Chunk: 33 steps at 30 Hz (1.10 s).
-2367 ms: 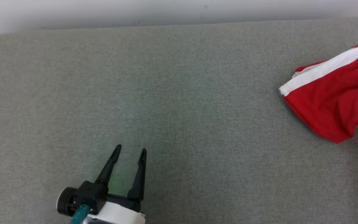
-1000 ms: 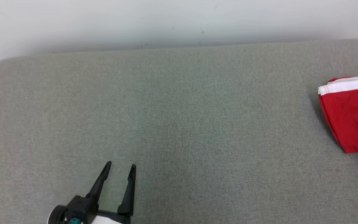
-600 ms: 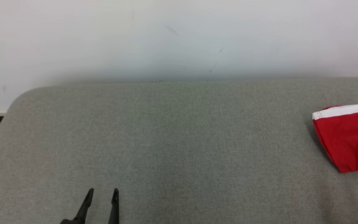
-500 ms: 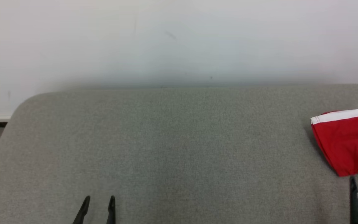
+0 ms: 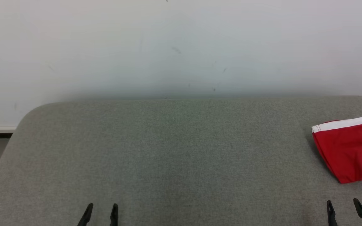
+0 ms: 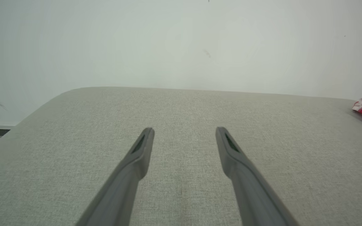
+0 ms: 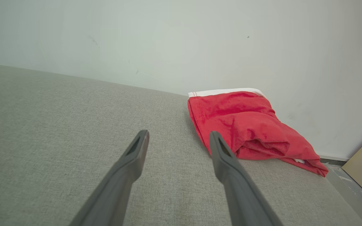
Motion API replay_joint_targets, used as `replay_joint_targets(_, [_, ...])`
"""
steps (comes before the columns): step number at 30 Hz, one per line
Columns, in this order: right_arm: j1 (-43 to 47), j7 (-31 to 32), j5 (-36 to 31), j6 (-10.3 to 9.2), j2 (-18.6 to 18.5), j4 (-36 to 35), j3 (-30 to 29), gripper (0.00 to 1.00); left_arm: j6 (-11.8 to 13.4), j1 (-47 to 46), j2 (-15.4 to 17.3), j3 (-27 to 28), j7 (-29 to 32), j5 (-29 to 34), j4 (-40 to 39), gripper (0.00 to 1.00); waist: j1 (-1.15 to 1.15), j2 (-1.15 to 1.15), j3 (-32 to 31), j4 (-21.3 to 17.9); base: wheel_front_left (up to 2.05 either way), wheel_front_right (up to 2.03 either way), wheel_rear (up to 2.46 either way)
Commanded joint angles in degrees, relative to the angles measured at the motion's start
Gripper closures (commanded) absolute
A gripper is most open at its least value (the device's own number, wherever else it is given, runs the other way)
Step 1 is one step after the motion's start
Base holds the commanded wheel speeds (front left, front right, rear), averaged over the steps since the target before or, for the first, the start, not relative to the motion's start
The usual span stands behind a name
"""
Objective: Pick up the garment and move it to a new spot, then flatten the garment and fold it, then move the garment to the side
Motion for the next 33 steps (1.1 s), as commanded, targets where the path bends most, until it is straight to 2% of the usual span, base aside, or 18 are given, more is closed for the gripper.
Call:
replay_joint_targets(1, [-0.3, -0.14, 0.14, -0.12, 0.18, 0.14, 0.16, 0.0, -0.85, 0.18, 0.17, -0.12, 0.02, -0.85, -0.17, 0.0, 0.01, 0.0, -0.06, -0.19, 0.0, 0.0, 0.0])
replay_joint_targets(4, [-0.46, -0.14, 0.44, -0.12, 0.38, -0.07, 0.15, 0.0, -1.61, -0.31, 0.17, -0.44, 0.02, -1.38, -0.32, 0.0, 0.01, 0.0, -0.21, -0.62, 0.0, 0.0, 0.0])
replay_joint_targets(33, [0.63, -0.14, 1.36, -0.12, 0.57, -0.2, 0.08, 0.0, -1.59, 0.64, 0.17, -0.81, 0.02, -1.06, 0.71, 0.0, 0.01, 0.0, -1.17, -3.73, 0.0, 0.0, 0.0])
